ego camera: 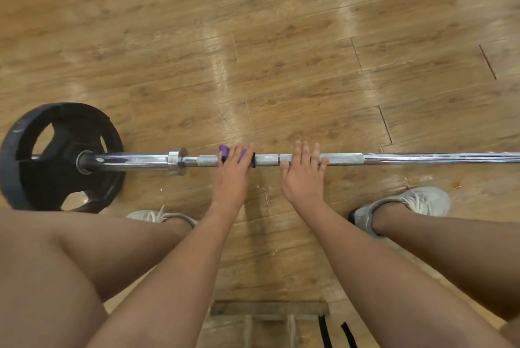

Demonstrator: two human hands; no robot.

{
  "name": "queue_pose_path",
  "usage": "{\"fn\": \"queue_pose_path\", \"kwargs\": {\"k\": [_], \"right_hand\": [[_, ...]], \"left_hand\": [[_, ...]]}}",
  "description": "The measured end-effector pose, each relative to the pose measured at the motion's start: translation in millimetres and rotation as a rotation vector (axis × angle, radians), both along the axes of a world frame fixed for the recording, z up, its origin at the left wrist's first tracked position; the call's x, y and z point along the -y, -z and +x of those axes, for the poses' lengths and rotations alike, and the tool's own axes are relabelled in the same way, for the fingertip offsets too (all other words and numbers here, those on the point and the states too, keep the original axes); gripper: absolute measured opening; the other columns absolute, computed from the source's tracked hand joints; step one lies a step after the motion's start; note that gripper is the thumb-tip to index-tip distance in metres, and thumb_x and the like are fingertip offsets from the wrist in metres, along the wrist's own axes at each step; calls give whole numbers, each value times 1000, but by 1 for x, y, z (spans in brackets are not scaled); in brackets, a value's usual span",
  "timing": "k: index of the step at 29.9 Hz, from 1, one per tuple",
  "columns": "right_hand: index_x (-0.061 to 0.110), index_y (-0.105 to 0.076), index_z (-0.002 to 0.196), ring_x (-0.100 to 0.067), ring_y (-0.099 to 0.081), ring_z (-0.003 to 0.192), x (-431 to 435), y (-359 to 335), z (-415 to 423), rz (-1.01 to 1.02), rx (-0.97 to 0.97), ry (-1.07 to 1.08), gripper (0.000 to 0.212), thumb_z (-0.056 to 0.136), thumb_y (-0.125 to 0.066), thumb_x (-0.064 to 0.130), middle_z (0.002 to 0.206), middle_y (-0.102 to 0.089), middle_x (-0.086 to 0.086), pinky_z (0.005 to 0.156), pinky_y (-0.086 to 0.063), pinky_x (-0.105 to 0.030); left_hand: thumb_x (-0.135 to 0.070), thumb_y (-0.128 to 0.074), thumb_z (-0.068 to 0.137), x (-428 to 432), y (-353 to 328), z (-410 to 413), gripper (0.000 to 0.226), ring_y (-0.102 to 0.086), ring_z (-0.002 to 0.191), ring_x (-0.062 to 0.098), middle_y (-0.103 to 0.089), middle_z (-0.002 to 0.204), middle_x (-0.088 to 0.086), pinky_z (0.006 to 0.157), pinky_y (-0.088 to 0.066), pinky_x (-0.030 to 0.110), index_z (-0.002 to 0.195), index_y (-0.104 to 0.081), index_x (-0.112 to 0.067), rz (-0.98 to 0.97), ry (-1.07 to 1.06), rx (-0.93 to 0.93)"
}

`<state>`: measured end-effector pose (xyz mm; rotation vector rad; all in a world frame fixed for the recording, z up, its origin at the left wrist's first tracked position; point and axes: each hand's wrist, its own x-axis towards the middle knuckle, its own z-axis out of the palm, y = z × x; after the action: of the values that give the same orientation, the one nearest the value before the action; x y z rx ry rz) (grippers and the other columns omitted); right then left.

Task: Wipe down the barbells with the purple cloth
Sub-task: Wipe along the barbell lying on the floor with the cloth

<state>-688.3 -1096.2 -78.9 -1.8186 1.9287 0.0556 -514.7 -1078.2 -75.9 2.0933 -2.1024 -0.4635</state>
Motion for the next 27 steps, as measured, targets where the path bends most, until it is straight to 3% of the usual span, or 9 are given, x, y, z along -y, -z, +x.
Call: {"fn": "queue_pose_path", "kwargs": {"k": [11,19,23,27], "right_hand": [[13,-17,161,-21,-2,156,41,-3,-21,-31,26,-90,61,107,-22,42,168,-16,-3,122,12,-51],[10,-43,148,-30,-20,152,62,14,-129,-205,-105,37,70,99,-22,55,159,-36,-10,121,-9,-61],[11,-45,144,-30,-22,150,71,22,-139,-251,-108,2,65,100,-28,54,157,-39,-9,120,-8,-60],[9,-47,143,-31,-26,149,74,25,-137,-279,-104,0,62,101,-30,52,154,-43,-10,120,-7,-60]], "left_hand": [[0,-53,98,35,3,-8,50,-34,144,29,-45,151,15,121,-20,54,146,-46,-10,-32,-90,-9],[5,-61,92,49,8,-13,47,-43,133,29,-54,139,17,117,-24,56,137,-53,-6,-156,-103,-18],[5,-62,91,55,11,-18,43,-45,127,29,-58,133,18,115,-27,57,132,-54,-6,-222,-130,-31],[-1,-61,94,55,13,-25,48,-38,139,28,-51,145,18,115,-30,59,141,-50,-7,-202,-99,-14]]}}
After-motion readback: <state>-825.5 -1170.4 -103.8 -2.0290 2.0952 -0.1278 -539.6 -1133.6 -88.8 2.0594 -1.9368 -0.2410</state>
